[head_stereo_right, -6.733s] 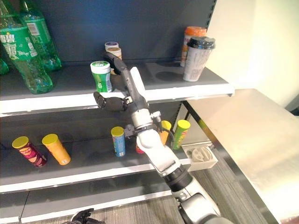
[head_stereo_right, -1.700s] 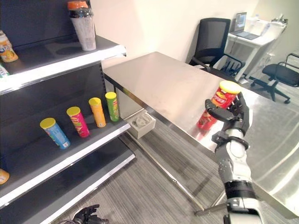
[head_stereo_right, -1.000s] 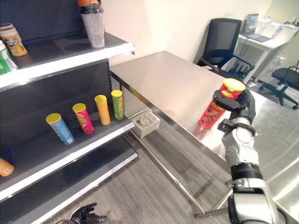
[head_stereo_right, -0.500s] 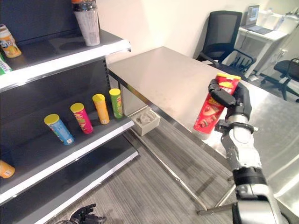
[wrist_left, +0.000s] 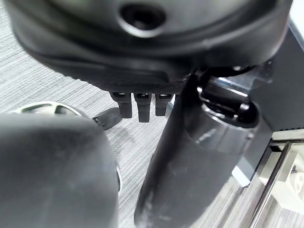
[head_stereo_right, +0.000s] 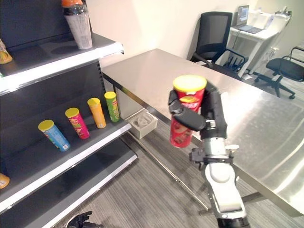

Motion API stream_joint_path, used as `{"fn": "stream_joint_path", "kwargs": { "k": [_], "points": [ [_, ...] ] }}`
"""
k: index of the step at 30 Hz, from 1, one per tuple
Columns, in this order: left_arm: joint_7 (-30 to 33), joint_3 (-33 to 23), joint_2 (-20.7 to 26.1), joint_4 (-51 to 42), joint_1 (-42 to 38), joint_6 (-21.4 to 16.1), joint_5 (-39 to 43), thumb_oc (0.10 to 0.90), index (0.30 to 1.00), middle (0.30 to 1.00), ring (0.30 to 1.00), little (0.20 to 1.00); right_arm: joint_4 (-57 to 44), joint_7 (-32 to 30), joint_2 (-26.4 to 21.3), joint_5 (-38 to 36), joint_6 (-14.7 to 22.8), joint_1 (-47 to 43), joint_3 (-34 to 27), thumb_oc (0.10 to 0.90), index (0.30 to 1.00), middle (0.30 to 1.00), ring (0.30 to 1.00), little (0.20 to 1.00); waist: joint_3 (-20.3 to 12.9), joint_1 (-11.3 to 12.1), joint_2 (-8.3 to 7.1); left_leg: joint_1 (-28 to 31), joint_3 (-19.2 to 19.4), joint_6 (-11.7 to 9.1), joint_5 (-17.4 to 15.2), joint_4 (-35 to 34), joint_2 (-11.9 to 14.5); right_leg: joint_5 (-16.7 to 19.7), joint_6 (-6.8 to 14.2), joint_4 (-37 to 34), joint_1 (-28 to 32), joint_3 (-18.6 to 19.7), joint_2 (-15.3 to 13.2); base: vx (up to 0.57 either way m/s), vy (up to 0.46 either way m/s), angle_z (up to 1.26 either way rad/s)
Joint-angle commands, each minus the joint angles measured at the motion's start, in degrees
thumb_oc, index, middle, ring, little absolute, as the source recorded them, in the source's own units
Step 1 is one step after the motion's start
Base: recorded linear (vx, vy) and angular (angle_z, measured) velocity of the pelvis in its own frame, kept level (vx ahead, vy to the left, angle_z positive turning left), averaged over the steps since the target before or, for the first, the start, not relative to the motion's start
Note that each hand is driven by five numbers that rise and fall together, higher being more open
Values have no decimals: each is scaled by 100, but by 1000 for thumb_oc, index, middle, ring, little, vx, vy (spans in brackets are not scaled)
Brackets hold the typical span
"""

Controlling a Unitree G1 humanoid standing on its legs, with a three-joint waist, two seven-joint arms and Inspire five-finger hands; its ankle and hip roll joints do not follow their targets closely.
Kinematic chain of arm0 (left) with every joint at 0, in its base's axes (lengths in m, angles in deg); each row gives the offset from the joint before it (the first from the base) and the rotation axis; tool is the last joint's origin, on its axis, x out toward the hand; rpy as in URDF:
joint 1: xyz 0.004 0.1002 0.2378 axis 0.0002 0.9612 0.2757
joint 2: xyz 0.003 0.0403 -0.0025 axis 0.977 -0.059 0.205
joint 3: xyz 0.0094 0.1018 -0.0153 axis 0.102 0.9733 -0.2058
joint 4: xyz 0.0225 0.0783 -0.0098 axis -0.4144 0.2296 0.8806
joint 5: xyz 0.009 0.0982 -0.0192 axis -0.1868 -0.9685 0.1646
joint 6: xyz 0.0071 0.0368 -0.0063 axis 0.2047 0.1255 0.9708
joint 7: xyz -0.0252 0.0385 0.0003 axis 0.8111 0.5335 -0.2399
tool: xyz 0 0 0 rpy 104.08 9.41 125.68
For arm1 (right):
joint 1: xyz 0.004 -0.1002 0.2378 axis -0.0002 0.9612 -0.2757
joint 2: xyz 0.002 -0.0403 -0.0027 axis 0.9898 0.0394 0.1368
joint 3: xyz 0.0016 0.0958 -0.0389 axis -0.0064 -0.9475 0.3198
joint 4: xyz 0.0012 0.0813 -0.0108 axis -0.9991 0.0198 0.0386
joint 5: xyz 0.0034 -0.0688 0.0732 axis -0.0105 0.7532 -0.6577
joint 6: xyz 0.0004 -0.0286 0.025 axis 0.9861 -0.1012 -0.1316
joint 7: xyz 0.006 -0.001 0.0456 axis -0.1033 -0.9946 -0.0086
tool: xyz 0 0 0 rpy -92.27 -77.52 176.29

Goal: Put the goods on the table back onto the shelves and tidy them up.

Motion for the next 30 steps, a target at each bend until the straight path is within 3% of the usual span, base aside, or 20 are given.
{"fn": "stream_joint_path", "kwargs": {
  "k": [1,3,4,6,8,11,12,14,16,18,21,23,24,25,28,29,30],
  "points": [
    [153,223,-111,204,-24,-261,-203,800,900,900,900,900,-865,518,-55,72,822,-608,-30,400,300,300,300,300,-24,123,19,1126,662,-348,-241,116,512,-448,-601,327,-343,359,500,-75,29,-4],
    [247,223,-113,131,-21,-330,-181,800,900,900,900,900,-948,657,-63,265,809,-640,688,400,300,300,300,300,85,136,19,1030,678,-339,-237,125,487,-404,-585,288,-391,365,474,-179,62,-6],
    [401,192,-86,105,-85,-414,-117,800,900,900,900,900,-818,777,-105,395,711,-840,1414,400,300,300,300,300,355,171,34,744,560,-328,-196,130,429,-309,-516,251,-598,401,381,-217,69,-11],
    [482,177,-70,95,-146,-441,-91,800,900,900,900,900,-661,738,-120,503,675,-980,1662,400,300,300,300,300,483,187,52,539,421,-325,-134,132,392,-259,-485,269,-781,427,326,-276,87,-1],
    [605,141,-29,74,-211,-465,26,800,900,900,900,900,-402,666,-122,700,602,-1090,1938,400,300,300,300,300,585,297,55,308,-26,-330,-217,110,252,-156,-434,303,-1090,519,184,-232,120,14],
    [720,50,-39,51,-213,-510,267,800,900,900,900,900,-284,517,-229,1088,623,-1079,2055,400,300,300,300,300,610,373,27,242,-356,-263,-398,147,182,-76,-374,351,-1182,444,-16,-158,200,30],
    [832,-174,-80,28,-274,-462,713,800,900,900,900,900,12,291,-340,1395,562,-1096,2075,400,300,300,300,300,674,342,5,395,-196,-267,-564,432,450,37,-295,502,-1327,253,-353,-262,444,34],
    [847,-221,-102,92,-300,-404,660,800,900,900,900,900,123,262,-337,1448,494,-981,2002,400,300,300,300,300,652,304,64,588,-356,-381,-569,600,539,88,-227,560,-1388,332,-468,-134,430,15],
    [798,-75,-116,126,-328,-365,372,800,900,900,900,900,45,290,-379,1472,462,-745,1834,400,300,300,300,300,628,221,121,688,-722,-445,-847,719,444,235,-100,580,-1428,411,-659,-49,418,2],
    [713,107,-144,129,-376,-328,103,800,900,900,900,900,6,319,-369,1499,405,-460,1616,400,300,300,300,300,595,85,118,750,-636,-354,-1399,556,256,504,117,557,-1521,430,-1035,-101,495,4],
    [579,390,-86,-32,-468,-372,-208,800,900,900,900,900,45,113,-208,1768,262,-269,1309,400,300,300,300,300,660,-43,108,776,-593,-154,-1604,169,-257,1193,434,417,-1761,562,-1543,-173,520,49],
    [564,331,-20,21,-509,-410,-218,800,900,900,900,900,-51,85,48,1893,220,38,1139,400,300,300,300,300,690,-71,-15,756,-558,83,-1829,53,-766,1819,546,129,-1887,623,-1929,-186,510,38],
    [564,334,-14,25,-509,-413,-218,800,900,900,900,900,-60,88,54,1895,217,47,1136,400,300,300,300,300,685,-63,-35,752,-552,96,-1830,53,-789,1832,546,127,-1899,637,-1950,-208,499,16],
    [603,263,29,51,-536,-413,-270,800,900,900,900,900,-41,67,189,1897,185,159,1160,400,300,300,300,300,788,-70,-119,742,-549,229,-1916,53,-1016,2116,546,134,-2070,685,-2135,-155,319,23],
    [658,202,53,53,-539,-427,-285,800,900,900,900,900,32,18,261,2005,133,167,1209,400,300,300,300,300,890,-83,-186,831,-503,325,-2002,53,-1154,2344,546,177,-2100,765,-2180,-127,272,42],
    [699,176,88,-39,-500,-427,-259,800,900,900,900,900,-28,-53,249,2057,146,254,1190,400,300,300,300,300,1018,-203,-271,848,-486,474,-1934,53,-1275,2228,521,411,-2249,1141,-2060,-91,175,-1],
    [699,176,90,-43,-497,-424,-258,800,900,900,900,900,-31,-53,250,2058,144,256,1190,400,300,300,300,300,1018,-188,-280,852,-470,477,-1935,53,-1284,2214,522,439,-2276,1171,-2068,-117,249,3]
  ]
}}
